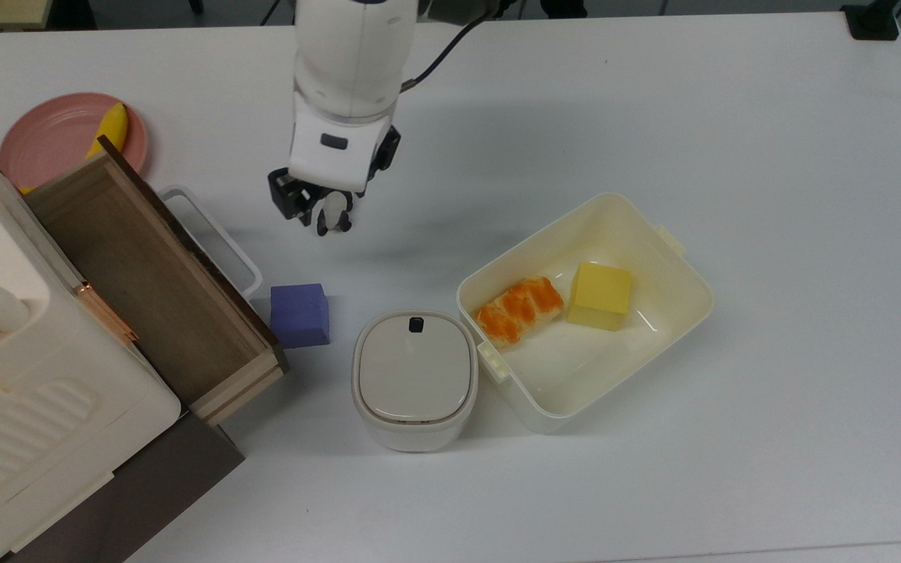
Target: Slide the drawer open
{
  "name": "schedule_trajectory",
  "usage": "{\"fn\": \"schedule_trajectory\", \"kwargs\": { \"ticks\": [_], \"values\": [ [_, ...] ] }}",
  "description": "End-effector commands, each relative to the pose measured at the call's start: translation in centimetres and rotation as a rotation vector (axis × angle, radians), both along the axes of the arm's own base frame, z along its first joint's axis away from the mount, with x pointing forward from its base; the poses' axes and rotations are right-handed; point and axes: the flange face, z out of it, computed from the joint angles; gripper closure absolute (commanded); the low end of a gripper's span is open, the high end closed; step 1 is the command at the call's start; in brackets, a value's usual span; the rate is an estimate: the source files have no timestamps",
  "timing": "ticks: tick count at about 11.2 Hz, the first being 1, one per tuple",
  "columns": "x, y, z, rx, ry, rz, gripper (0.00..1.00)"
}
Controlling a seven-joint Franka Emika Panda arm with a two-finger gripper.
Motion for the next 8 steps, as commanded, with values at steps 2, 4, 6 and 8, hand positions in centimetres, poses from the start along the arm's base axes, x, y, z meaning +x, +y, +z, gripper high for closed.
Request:
{"fn": "schedule_trajectory", "kwargs": {
  "ticks": [2,4,6,8],
  "values": [
    [-3.0,4.6,4.1,0.015,-0.072,-0.374,0.11],
    [-4.0,5.4,6.2,0.085,-0.105,-0.632,0.0],
    [-5.1,4.8,7.4,0.129,-0.062,-0.709,0.0],
    [-5.1,3.2,7.3,0.127,-0.055,-0.737,0.0]
  ]
}}
